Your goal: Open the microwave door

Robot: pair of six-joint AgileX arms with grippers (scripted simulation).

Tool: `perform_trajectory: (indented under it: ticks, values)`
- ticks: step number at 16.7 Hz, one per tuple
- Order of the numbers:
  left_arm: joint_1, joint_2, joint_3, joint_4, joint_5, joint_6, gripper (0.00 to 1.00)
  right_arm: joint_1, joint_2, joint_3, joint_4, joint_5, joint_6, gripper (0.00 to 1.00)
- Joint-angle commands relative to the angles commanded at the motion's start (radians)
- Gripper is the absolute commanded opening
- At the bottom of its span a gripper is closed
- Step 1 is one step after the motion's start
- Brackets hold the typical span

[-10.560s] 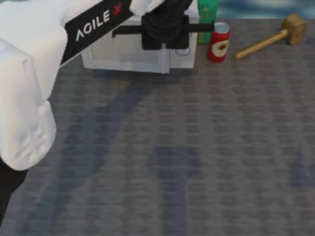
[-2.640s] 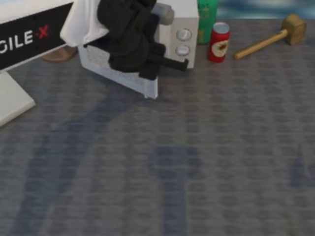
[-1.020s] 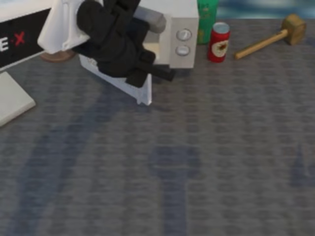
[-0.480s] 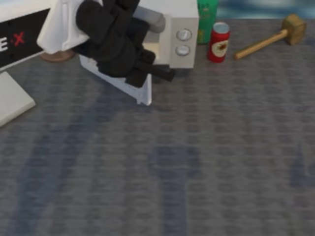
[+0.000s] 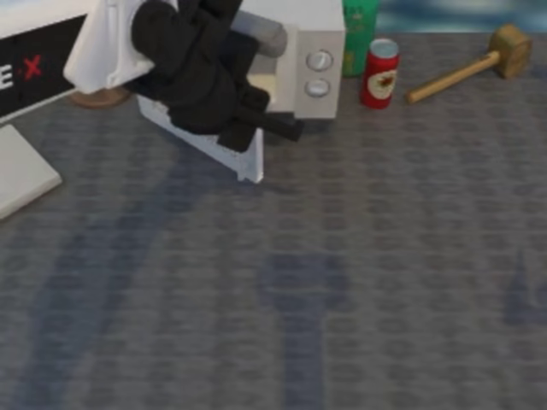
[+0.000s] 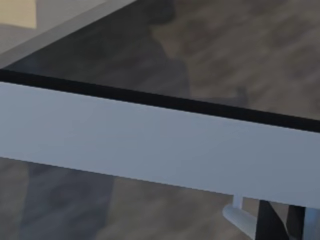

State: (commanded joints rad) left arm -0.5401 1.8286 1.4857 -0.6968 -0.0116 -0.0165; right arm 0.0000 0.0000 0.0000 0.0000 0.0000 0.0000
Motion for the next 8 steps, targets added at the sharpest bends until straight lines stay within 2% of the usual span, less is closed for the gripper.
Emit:
perform_trajectory:
  ticks: [4,8]
  values:
    - [-0.004,0.002,-0.005,0.001,0.008,0.000,0.00,0.000,0.000,0.000,0.000,0.000,0.000,1.00]
    - [0.022,-0.034,-0.047,0.005,0.047,0.075,0.00,0.000,0.000,0.000,0.000,0.000,0.000,1.00]
